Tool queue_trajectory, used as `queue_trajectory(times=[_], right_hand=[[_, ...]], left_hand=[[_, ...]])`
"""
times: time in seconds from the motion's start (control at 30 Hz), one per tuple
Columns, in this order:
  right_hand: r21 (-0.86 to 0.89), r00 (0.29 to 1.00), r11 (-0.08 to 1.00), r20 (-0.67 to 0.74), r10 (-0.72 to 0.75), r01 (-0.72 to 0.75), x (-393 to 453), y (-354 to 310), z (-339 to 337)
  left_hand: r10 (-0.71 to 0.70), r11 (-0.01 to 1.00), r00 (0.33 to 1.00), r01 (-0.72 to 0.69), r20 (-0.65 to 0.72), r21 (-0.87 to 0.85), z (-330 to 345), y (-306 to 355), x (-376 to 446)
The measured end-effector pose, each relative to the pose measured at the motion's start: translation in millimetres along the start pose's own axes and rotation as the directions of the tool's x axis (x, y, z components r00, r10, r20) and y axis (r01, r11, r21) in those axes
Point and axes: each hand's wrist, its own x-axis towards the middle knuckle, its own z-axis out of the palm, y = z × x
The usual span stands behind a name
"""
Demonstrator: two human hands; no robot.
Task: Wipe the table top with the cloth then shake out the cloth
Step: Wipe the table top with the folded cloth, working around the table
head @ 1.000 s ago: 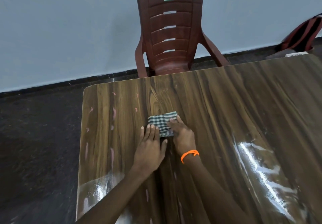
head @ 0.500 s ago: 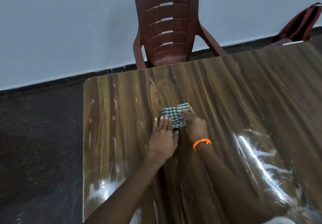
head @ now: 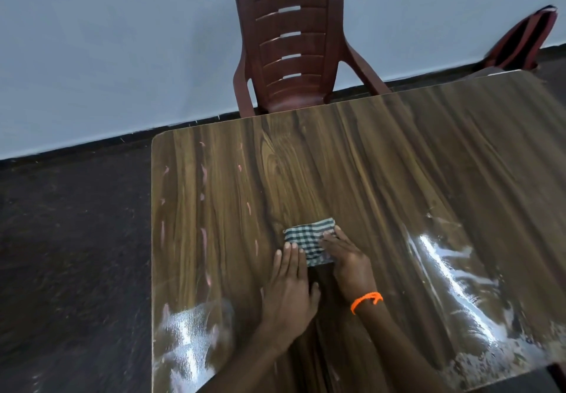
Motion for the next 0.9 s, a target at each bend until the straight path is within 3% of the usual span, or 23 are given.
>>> queue_trajectory(times=[0.17,0.33,0.5,0.63,0.9], right_hand=[[0.069,0.993,0.993,-0.072,0.099,-0.094,31,7,-9],[0.12,0.996,0.989,-0.001,0.089,-0.088,47,-16,10],[0.096,0.999,0.995,0.036,0.019,-0.022,2,-35,22],[0.073,0.999,0.997,0.042,-0.021,0.018,-48,-17,8],[0.15,0.984,0.98,-0.101,0.145,-0.129,-33,9,-15]], left_hand=[[0.024,0.999,1.0,-0.023,-0.011,0.033,-11,7,39],[-0.028,0.988,0.998,0.018,0.064,0.154,-22,-25,36],[-0.046,0.989,0.999,0.041,0.029,0.145,-9,-26,-20],[-0.015,0.996,0.997,0.009,0.076,0.085,6,1,-54],[0.048,0.996,0.995,-0.055,0.085,0.073,4,27,-9]])
